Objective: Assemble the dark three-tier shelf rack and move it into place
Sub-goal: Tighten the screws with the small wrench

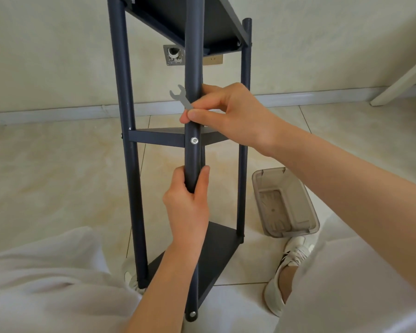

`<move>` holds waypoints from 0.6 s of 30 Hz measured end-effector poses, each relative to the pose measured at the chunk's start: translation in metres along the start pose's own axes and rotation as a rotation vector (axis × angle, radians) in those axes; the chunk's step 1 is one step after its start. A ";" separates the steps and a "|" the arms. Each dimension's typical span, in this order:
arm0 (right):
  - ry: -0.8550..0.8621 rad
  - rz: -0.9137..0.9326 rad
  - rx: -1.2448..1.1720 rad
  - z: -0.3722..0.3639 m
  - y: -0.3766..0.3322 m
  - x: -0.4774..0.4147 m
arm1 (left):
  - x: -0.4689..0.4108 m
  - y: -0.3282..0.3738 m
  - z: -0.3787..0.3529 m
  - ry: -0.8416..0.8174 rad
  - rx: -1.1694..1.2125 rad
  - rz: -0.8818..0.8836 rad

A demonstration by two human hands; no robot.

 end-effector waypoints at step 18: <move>-0.041 -0.260 0.600 -0.026 0.071 0.057 | -0.011 0.000 0.004 -0.106 0.100 -0.060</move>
Point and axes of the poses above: each hand's wrist, its own x-axis away from the middle knuckle, its own z-axis out of the back of the hand, y = z × x, the point moved 6 cm from there along -x, towards the middle knuckle, and after that the axes turned 7 degrees about -z, right-handed, at the moved point
